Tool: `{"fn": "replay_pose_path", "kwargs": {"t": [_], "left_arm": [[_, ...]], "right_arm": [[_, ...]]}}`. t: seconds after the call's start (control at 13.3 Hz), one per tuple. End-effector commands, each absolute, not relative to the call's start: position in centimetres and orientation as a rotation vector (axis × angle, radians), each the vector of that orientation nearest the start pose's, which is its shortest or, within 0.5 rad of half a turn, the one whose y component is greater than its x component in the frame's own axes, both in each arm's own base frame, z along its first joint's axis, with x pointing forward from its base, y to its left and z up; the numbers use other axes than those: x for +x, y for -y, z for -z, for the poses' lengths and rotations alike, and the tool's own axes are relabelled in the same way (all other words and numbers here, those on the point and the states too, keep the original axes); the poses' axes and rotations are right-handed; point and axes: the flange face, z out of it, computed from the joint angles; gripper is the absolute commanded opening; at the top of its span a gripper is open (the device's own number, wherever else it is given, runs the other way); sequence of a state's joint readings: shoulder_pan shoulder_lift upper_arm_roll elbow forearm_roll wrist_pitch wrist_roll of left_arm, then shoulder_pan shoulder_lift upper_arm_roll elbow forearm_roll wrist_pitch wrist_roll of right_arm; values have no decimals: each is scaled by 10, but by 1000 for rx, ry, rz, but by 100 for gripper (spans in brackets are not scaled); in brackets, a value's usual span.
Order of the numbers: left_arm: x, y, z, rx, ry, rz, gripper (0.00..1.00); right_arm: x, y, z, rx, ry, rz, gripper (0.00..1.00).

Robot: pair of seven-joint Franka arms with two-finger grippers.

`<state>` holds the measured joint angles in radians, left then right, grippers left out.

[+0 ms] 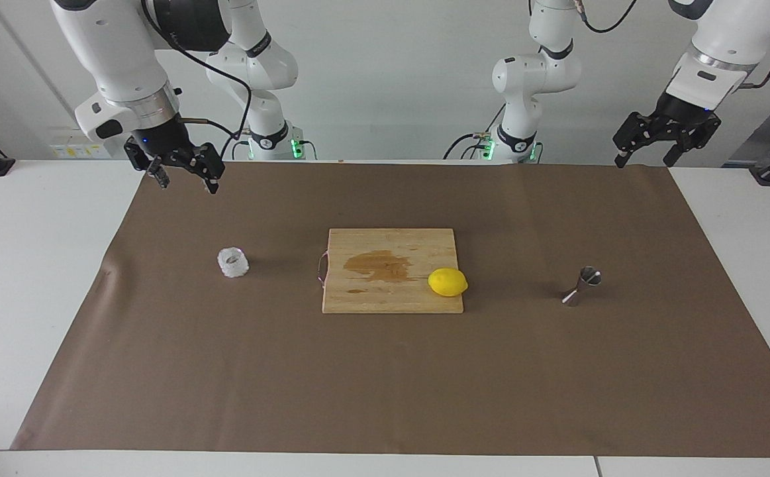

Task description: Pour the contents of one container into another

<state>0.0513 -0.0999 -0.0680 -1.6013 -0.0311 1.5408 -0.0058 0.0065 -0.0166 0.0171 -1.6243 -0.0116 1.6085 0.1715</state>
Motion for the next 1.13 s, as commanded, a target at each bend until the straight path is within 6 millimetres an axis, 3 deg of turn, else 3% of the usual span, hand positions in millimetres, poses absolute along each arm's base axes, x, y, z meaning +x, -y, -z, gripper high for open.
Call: {"fn": "replay_pose_path", "kwargs": {"t": [0.0, 0.38, 0.68, 1.06], "left_arm": [[515, 12, -662, -3151, -30, 89, 100], [512, 16, -658, -3152, -32, 89, 100], [498, 17, -643, -3150, -38, 24, 100], [499, 17, -646, -3149, -28, 40, 100]], "right_arm": [[550, -10, -616, -3126, -209, -6, 100], [550, -10, -616, -3126, -212, -6, 100], [550, -10, -616, -3126, -209, -8, 100], [550, -10, -616, -3126, -209, -6, 100]]}}
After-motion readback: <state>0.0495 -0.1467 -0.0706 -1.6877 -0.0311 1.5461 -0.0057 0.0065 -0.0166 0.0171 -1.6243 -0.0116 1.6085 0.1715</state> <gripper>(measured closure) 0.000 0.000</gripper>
